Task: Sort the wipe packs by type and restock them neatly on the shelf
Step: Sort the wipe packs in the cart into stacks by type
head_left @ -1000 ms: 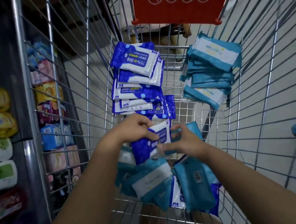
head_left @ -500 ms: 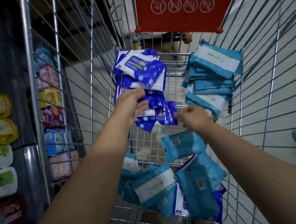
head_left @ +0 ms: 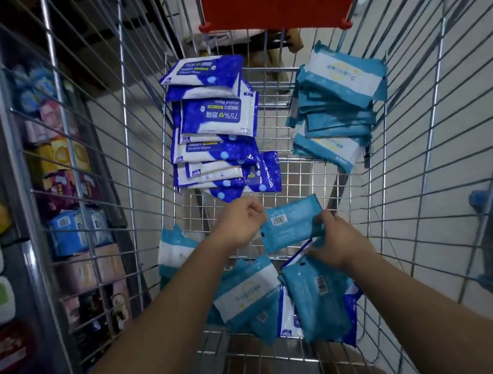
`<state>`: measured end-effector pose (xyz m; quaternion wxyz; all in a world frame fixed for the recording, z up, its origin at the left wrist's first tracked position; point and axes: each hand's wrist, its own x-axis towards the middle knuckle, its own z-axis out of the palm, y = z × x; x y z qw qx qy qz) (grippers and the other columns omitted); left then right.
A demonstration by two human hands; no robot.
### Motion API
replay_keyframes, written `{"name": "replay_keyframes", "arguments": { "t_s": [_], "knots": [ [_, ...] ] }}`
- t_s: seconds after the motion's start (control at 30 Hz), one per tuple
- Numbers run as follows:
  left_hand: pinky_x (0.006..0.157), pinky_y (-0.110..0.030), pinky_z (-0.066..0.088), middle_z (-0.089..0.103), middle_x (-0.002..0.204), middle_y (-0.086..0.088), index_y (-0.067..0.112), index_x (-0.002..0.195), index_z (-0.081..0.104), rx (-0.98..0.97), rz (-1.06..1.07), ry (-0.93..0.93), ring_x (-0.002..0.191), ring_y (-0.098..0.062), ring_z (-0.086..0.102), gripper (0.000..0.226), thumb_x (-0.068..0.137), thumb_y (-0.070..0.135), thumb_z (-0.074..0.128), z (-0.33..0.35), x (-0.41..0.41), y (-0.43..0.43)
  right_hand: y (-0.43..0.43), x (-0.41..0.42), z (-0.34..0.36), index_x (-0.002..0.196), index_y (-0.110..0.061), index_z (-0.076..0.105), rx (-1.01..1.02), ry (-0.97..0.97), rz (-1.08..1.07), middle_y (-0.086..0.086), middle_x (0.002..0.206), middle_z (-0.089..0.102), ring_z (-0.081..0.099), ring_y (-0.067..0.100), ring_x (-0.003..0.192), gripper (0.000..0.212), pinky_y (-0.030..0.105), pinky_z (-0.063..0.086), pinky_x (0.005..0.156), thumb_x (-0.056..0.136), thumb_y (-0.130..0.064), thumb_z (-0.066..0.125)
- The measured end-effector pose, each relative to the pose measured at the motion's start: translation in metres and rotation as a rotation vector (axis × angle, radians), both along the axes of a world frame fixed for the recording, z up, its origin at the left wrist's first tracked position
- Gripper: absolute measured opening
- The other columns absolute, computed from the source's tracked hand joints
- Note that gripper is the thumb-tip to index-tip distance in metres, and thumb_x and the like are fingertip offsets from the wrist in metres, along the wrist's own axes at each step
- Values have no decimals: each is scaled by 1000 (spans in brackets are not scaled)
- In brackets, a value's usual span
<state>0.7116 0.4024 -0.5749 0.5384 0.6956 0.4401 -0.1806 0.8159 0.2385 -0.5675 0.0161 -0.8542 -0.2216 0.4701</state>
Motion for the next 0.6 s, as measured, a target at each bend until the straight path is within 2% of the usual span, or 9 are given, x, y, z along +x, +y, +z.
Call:
{"name": "replay_keyframes", "arguments": {
  "t_s": [0.07,0.13,0.23,0.3,0.37,0.43,0.5,0.6],
  "knots": [
    [69,-28,48,63,84,-3,15,86,63,36,-66,42,70,-16,56,3,86,12,63,-1,-1,-10,-5,-2,1,120,-17,44,-16,10,-57,10,115,58,59,29,103,50,39,51,87,80,-34,68],
    [71,-29,50,66,89,-3,18,84,66,64,-201,107,77,-20,61,7,85,13,61,-3,-6,-24,-12,-4,1,118,-15,48,-54,59,-131,9,112,60,58,27,102,44,32,48,84,81,-32,65],
    [79,-30,49,69,102,-4,16,89,68,9,-406,166,94,-23,63,9,88,18,59,-9,-13,-49,-19,-6,3,98,-12,55,-109,85,-188,7,92,58,54,23,85,26,26,42,71,82,-32,63],
    [87,-34,50,67,106,-6,13,98,66,-8,-431,172,99,-23,61,18,93,28,56,-15,-15,-64,-20,-6,5,102,-8,60,-105,64,-213,14,101,62,57,29,90,32,30,44,74,90,-36,53],
    [91,-37,47,65,113,-10,10,109,63,12,-438,178,105,-27,58,25,98,27,48,-19,-14,-75,-20,-7,4,119,-1,57,-132,21,-156,21,121,58,55,34,110,42,35,44,89,99,-33,38],
    [89,-34,46,64,109,-12,9,107,63,2,-417,167,101,-27,58,21,98,21,49,-21,-13,-80,-22,-10,1,127,0,50,-180,-5,-95,20,129,54,51,34,120,38,36,42,96,101,-26,37],
    [76,-28,43,61,91,-6,15,91,63,-45,-340,130,87,-20,55,5,93,15,58,-21,-13,-78,-25,-15,-5,127,-4,46,-215,22,-102,17,129,54,51,32,120,36,36,44,94,97,-23,45],
    [70,-26,38,56,85,-1,16,80,55,-20,-320,68,82,-17,50,13,91,11,57,-16,-9,-74,-28,-20,-9,124,-11,50,-217,24,-85,12,125,55,54,30,115,33,36,47,89,92,-20,48]
  ]
}}
